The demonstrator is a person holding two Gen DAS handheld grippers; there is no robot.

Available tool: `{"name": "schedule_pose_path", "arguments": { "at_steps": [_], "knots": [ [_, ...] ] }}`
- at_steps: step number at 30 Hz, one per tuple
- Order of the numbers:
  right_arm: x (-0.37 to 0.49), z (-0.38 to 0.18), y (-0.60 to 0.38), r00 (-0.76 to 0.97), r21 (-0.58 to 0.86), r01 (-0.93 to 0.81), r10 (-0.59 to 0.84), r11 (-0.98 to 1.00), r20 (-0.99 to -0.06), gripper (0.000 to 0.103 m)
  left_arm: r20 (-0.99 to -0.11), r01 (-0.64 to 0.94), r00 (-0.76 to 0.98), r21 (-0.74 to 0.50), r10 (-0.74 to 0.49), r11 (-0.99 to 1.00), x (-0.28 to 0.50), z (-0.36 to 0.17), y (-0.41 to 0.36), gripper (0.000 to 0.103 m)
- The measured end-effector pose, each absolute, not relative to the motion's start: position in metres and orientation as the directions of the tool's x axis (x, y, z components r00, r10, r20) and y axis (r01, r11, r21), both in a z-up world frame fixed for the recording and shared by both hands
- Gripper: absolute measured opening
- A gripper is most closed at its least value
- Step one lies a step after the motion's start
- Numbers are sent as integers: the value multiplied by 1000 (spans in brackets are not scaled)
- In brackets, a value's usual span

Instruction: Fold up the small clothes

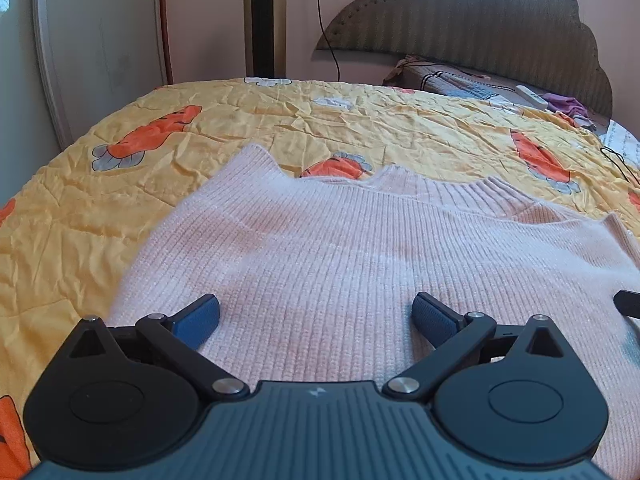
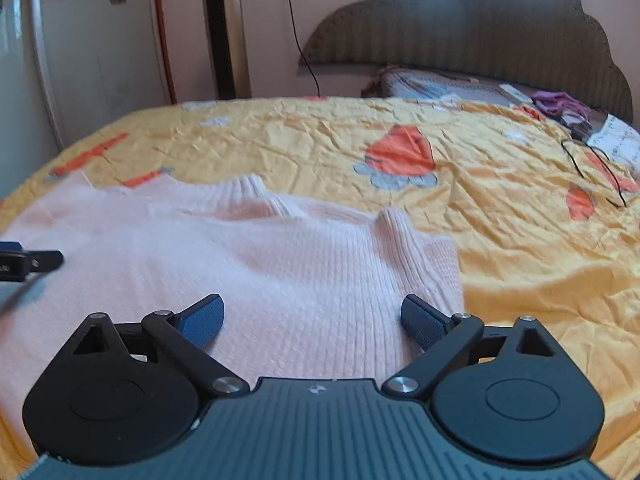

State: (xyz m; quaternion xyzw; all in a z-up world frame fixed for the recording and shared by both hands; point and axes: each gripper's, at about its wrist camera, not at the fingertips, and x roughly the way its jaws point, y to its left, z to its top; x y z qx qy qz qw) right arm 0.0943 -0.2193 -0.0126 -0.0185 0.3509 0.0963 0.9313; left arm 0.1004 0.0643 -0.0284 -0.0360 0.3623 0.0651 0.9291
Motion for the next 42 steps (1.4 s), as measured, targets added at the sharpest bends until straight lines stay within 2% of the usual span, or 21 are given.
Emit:
{"name": "schedule_pose_path", "arguments": {
  "at_steps": [2, 8, 10, 15, 23, 26, 28, 30, 32, 35, 38, 40, 42],
  "knots": [
    [94, -25, -227, 754, 93, -190, 206, 977, -624, 100, -668, -147, 740, -35, 86, 989, 101, -32, 67, 103],
    [92, -29, -224, 764, 86, -202, 212, 976, -610, 100, -641, -155, 761, -28, 101, 988, 96, -33, 65, 103],
    [90, -30, -224, 772, 84, -202, 211, 976, -599, 100, -636, -182, 766, -72, 96, 981, 82, -22, 69, 103],
    [83, -30, -226, 791, 87, -201, 214, 976, -573, 100, -531, -207, 846, -244, 48, 948, 17, 6, 88, 103],
    [82, -29, -228, 796, 98, -202, 222, 974, -563, 100, -616, -200, 785, -352, -65, 915, 13, -28, 102, 103],
    [82, -29, -228, 796, 100, -202, 223, 974, -563, 100, -612, -188, 791, -238, 3, 953, 19, -35, 86, 103],
    [81, -29, -227, 796, 103, -202, 225, 974, -562, 100, -623, -202, 782, -220, 21, 954, 19, -32, 82, 103],
    [81, -29, -227, 796, 102, -202, 224, 974, -562, 100, -615, -214, 789, -259, 10, 942, 11, -23, 86, 103],
    [81, -29, -227, 797, 101, -202, 224, 974, -560, 100, -558, -215, 830, -315, 3, 925, -7, -10, 93, 103],
    [80, -29, -228, 800, 107, -202, 228, 973, -554, 100, -517, -284, 853, -345, 71, 895, -30, 0, 106, 103],
    [78, -29, -228, 803, 116, -199, 230, 973, -550, 101, -572, -436, 809, -434, 133, 788, -42, -8, 130, 103],
    [73, -23, -232, 811, 134, -172, 217, 976, -543, 100, -607, -471, 790, -514, 83, 717, -46, -19, 143, 103],
    [57, -10, -245, 828, 241, -125, 235, 962, -510, 98, -642, -489, 766, -545, 35, 681, -46, -29, 150, 103]
  ]
}}
